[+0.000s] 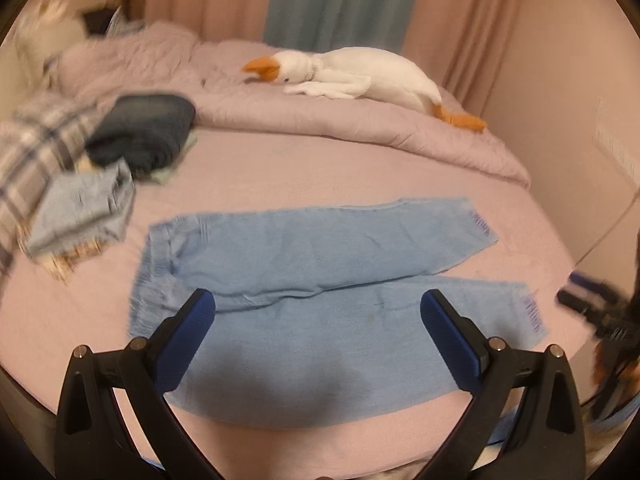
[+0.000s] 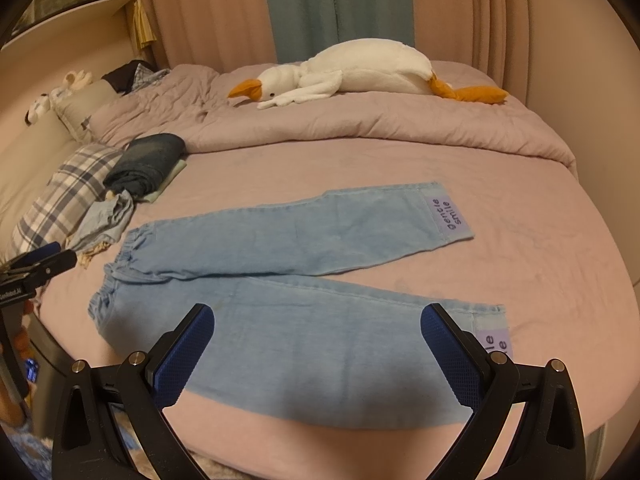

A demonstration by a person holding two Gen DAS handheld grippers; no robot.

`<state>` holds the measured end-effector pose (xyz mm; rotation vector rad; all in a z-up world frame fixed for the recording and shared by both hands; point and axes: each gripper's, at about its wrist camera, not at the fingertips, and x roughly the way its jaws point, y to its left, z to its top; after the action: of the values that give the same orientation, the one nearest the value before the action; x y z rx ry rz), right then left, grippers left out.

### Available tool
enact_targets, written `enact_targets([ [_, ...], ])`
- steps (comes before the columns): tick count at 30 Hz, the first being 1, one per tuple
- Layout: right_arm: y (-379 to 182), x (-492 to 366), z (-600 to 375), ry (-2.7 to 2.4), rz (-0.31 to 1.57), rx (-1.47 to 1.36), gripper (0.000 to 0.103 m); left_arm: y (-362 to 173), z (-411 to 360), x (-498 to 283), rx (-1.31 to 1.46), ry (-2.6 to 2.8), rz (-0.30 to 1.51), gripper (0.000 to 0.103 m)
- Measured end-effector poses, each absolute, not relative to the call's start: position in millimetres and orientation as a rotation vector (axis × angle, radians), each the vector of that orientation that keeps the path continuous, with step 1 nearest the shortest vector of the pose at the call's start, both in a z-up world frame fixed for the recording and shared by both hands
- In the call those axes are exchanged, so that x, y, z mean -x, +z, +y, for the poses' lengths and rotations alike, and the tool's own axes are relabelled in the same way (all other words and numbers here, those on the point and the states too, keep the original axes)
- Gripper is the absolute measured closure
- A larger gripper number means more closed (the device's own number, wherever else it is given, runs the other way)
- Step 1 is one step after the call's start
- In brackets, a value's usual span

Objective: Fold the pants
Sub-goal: 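Grasp the jeans waistband with the left gripper while the right tool hovers over the legs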

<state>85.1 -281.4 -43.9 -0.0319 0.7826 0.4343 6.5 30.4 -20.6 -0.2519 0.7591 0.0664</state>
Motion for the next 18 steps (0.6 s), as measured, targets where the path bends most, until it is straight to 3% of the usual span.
enact_targets([
  [5, -61, -80, -248, 0.475, 0.785, 0.143, 0.001, -54, 78, 6, 0.447, 0.187, 0.795, 0.000],
  [9, -103, -76, -195, 0.537, 0.869, 0.278, 0.001, -86, 109, 33, 0.638, 0.300, 0.926, 0.000],
  [14, -145, -63, -142, 0.679, 1.020, 0.374, 0.001, -121, 143, 52, 0.771, 0.357, 0.879, 0.001],
  [18, -153, -53, -102, 0.821, 0.945, 0.421, 0.001, -141, 158, 56, 0.840, 0.376, 0.871, 0.001],
])
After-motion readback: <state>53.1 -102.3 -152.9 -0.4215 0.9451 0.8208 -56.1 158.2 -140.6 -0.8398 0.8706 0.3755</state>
